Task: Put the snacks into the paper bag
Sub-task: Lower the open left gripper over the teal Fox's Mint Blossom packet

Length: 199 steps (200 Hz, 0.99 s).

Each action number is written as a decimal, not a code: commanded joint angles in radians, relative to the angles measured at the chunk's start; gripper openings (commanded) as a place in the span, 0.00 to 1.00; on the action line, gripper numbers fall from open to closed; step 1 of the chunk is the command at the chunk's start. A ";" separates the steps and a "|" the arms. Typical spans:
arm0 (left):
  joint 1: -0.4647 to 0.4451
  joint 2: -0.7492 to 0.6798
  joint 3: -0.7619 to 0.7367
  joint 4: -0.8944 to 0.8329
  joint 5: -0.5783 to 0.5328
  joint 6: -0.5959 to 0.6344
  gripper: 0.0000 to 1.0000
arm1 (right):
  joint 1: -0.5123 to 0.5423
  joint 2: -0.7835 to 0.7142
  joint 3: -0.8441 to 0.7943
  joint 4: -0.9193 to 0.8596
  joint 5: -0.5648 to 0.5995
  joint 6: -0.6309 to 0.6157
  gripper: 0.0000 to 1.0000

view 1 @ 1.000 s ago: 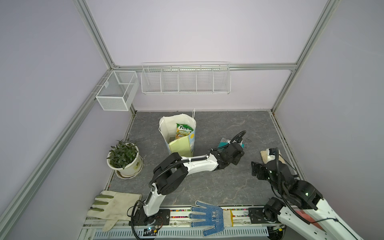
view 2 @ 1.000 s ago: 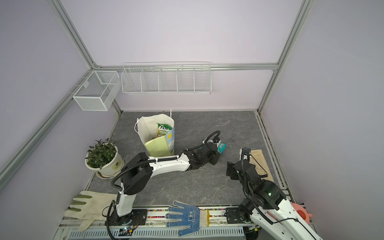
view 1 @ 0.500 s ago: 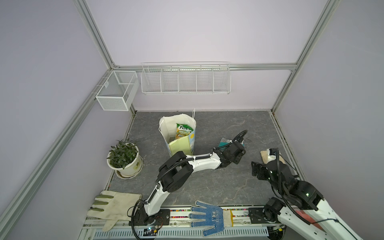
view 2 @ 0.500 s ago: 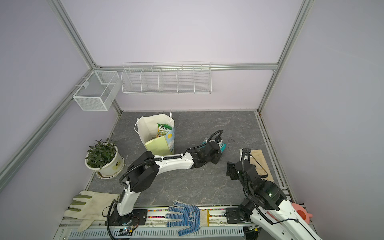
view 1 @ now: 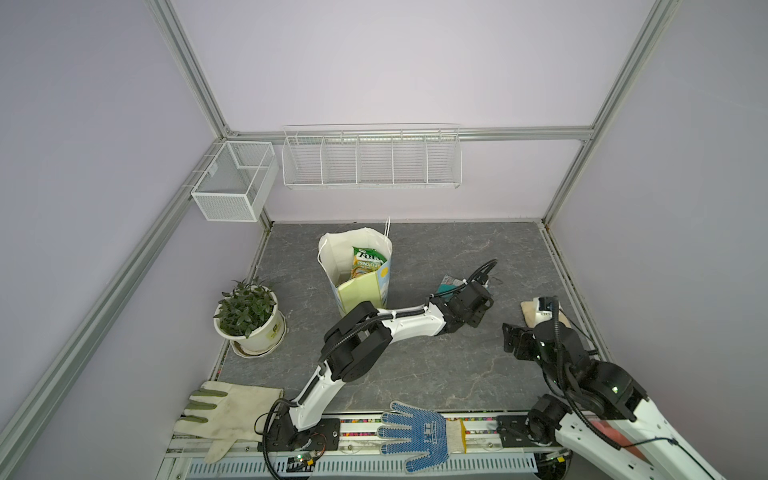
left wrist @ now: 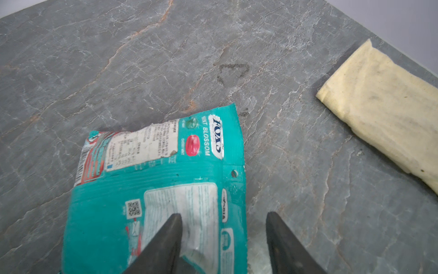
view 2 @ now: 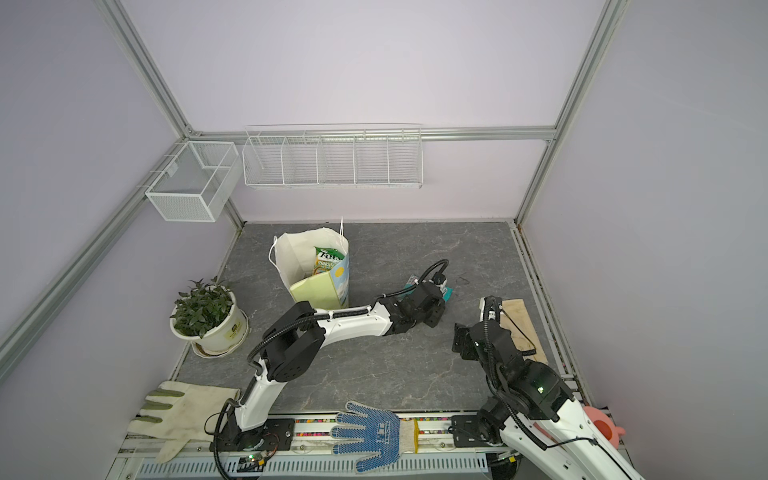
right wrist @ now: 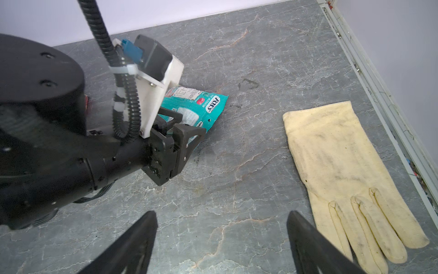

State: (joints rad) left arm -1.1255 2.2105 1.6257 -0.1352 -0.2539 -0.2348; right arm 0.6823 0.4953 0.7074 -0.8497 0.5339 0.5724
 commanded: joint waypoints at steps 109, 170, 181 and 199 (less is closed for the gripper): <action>0.003 0.131 0.125 -0.155 -0.083 -0.011 0.54 | -0.005 -0.017 -0.014 -0.010 0.003 0.012 0.89; 0.002 0.137 0.148 -0.222 -0.090 -0.018 0.58 | -0.005 -0.011 -0.017 -0.006 0.003 0.015 0.88; 0.001 0.135 0.152 -0.230 -0.080 -0.025 0.59 | -0.005 -0.011 -0.017 -0.003 0.003 0.015 0.88; -0.006 0.133 0.150 -0.235 -0.081 -0.031 0.60 | -0.005 -0.009 -0.017 -0.003 0.003 0.015 0.89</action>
State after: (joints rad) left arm -1.1263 2.3127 1.7569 -0.2951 -0.3332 -0.2424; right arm 0.6823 0.4881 0.7067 -0.8497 0.5339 0.5732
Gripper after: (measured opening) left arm 0.593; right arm 0.885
